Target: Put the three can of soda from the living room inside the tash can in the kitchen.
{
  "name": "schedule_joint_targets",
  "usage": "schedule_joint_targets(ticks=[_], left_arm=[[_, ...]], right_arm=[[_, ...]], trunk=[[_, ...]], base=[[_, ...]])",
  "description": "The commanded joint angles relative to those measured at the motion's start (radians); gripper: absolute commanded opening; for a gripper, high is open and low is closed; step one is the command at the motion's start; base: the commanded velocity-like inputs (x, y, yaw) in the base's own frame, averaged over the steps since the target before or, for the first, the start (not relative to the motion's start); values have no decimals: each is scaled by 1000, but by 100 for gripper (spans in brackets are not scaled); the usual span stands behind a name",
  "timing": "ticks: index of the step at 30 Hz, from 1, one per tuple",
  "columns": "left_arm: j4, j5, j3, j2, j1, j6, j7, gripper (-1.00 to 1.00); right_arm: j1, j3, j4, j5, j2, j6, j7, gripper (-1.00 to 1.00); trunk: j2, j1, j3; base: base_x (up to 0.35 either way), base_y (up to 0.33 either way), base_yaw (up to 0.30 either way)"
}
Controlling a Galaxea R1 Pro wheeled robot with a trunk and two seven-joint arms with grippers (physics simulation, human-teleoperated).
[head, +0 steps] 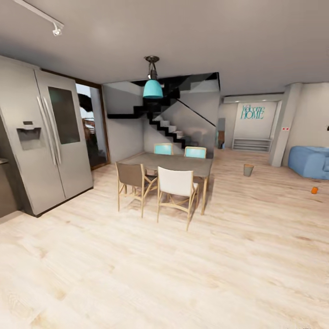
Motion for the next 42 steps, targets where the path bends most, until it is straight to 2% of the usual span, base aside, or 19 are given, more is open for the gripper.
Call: schedule_joint_targets(ticks=[1,42], left_arm=[[0,0,0,0,0,0,0,100],[0,0,0,0,0,0,1,100]], right_arm=[[0,0,0,0,0,0,0,100],[0,0,0,1,0,-1,0,100]], trunk=[[0,0,-1],[0,0,-48]], base=[[302,-247,-258],[300,-253,-222]])
